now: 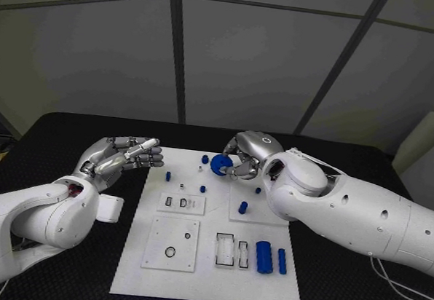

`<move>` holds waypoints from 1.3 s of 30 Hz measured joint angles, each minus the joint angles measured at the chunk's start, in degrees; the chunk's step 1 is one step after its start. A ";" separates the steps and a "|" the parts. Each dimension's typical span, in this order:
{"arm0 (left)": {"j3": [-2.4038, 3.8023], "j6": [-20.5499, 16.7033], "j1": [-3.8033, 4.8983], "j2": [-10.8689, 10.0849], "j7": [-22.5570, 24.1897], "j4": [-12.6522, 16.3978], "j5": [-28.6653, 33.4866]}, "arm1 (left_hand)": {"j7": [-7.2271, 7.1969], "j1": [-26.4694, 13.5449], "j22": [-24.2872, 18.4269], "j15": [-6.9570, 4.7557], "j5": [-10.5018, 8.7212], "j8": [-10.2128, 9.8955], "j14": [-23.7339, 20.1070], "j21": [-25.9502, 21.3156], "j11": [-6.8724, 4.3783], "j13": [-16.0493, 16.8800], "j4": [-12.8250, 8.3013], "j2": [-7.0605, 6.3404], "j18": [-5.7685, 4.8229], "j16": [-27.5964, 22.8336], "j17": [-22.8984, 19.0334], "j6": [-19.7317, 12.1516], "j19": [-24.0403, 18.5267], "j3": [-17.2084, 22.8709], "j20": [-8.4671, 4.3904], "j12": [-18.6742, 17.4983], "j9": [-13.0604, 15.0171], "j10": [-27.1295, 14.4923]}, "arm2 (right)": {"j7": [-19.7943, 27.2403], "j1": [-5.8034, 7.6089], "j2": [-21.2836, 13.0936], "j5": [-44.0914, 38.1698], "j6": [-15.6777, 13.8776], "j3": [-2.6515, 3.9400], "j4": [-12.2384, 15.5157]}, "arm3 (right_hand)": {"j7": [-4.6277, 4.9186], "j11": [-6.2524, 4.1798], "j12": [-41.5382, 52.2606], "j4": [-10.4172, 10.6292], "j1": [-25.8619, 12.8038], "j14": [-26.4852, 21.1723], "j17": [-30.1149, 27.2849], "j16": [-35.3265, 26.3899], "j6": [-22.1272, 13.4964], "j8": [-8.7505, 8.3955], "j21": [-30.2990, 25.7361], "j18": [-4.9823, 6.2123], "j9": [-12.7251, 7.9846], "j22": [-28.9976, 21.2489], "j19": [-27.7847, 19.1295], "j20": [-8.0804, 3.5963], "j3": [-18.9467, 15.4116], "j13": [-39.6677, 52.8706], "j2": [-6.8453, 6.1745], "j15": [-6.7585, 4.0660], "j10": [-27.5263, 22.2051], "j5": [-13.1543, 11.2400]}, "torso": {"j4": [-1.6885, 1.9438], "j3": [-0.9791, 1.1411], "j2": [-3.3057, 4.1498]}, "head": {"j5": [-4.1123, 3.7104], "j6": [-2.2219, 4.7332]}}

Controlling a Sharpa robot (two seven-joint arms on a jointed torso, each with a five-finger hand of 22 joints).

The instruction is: Assemble the parts on the task board

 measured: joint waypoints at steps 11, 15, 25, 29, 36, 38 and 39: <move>0.00 0.01 0.00 -0.11 -0.02 0.06 0.00 | 0.00 0.01 0.01 0.00 0.00 0.00 0.00 0.00 0.00 0.00 0.00 0.00 0.00 0.00 0.01 0.00 0.00 0.00 0.00 0.00 0.00 0.00 | -0.06 -0.01 5.14 -1.00 0.05 -1.98 -3.90 | 0.00 0.00 0.00 0.00 -0.01 0.00 0.00 0.00 -0.01 -0.04 0.00 0.00 -0.03 0.00 0.00 0.00 0.00 0.00 -0.01 0.00 0.00 0.12 | 0.04 -0.03 0.13 | 0.71 -0.22; 0.00 0.01 0.01 -0.08 -0.03 0.13 0.00 | 0.00 0.01 0.01 0.00 0.00 0.00 0.00 0.00 0.00 0.00 0.00 -0.01 0.00 0.00 0.01 0.00 0.00 0.00 0.00 0.00 0.00 0.00 | -0.05 -0.01 6.73 -1.18 0.12 -2.42 -5.34 | 0.01 0.00 0.00 0.00 -0.01 0.00 0.00 0.00 -0.02 -0.05 0.00 0.00 -0.02 0.00 0.00 0.00 -0.01 0.00 -0.01 0.00 0.00 0.22 | 0.04 -0.02 0.16 | 0.89 -0.41; 0.01 0.02 0.03 -0.02 -0.04 0.22 0.00 | 0.00 0.01 0.01 0.00 0.00 0.00 0.00 0.00 0.00 0.00 0.00 -0.01 0.00 0.00 0.01 0.00 0.00 0.00 0.00 0.00 0.00 0.00 | -0.04 0.04 9.20 -2.34 -0.19 -2.71 -7.45 | 0.02 0.00 0.00 0.02 -0.01 0.00 0.04 0.00 -0.04 -0.27 0.00 0.00 0.17 0.00 0.00 0.00 0.32 0.00 -0.01 0.01 0.00 0.42 | 0.04 0.04 0.18 | 1.36 -0.63; 0.01 0.03 0.03 -0.04 -0.04 0.22 0.00 | 0.00 0.01 0.02 0.00 0.00 0.00 0.00 0.00 0.00 0.00 0.00 -0.01 0.00 0.00 0.01 0.00 0.00 0.00 0.00 0.00 0.00 0.00 | -0.25 0.04 9.36 -3.03 -0.67 -2.75 -7.78 | -0.04 0.00 0.00 0.01 -0.01 0.00 0.04 0.00 0.00 -0.34 0.00 0.00 0.16 0.00 0.00 0.00 0.33 0.00 -0.01 0.01 0.00 0.42 | 0.04 0.06 0.16 | 1.46 -0.66; 0.01 0.03 0.03 -0.02 -0.06 0.10 0.00 | 0.00 0.01 0.02 0.00 0.00 0.00 0.00 0.00 0.00 0.00 0.00 -0.01 0.00 0.00 0.01 0.00 0.00 0.00 0.00 0.00 0.00 0.00 | -0.63 0.01 9.47 -4.13 -1.55 -2.77 -7.82 | -0.13 0.01 0.00 0.01 -0.01 0.00 0.03 0.00 0.10 -0.43 0.00 0.00 0.10 0.00 0.00 0.01 0.33 0.00 -0.01 0.01 0.00 0.42 | -0.03 0.09 0.13 | 1.56 -0.74; 0.01 0.04 0.03 0.01 -0.06 0.09 0.00 | 0.00 0.01 0.02 0.00 0.00 0.00 0.00 0.00 0.00 0.00 0.00 -0.01 0.00 0.00 0.02 0.00 0.00 0.00 0.00 0.00 0.00 0.00 | -0.69 0.01 9.47 -4.36 -1.72 -2.77 -7.79 | -0.13 0.01 0.00 0.00 -0.01 0.00 0.03 0.00 0.09 -0.31 0.00 0.00 0.10 0.00 0.00 0.01 0.32 0.00 -0.01 0.01 0.00 0.42 | -0.03 0.09 0.13 | 1.57 -0.77; 0.01 0.05 0.03 0.01 -0.06 0.08 0.00 | 0.00 0.01 0.02 0.00 0.00 0.00 0.00 0.00 0.00 0.00 0.00 -0.01 0.00 0.00 0.02 0.00 0.00 0.00 0.00 0.00 0.00 0.00 | -0.74 0.01 9.47 -4.50 -1.81 -2.77 -7.78 | -0.13 0.00 0.00 0.00 -0.01 0.00 0.03 0.00 0.09 -0.21 0.00 0.00 0.08 0.00 0.00 0.00 0.32 0.00 -0.02 0.01 0.00 0.41 | -0.03 0.10 0.13 | 1.57 -0.77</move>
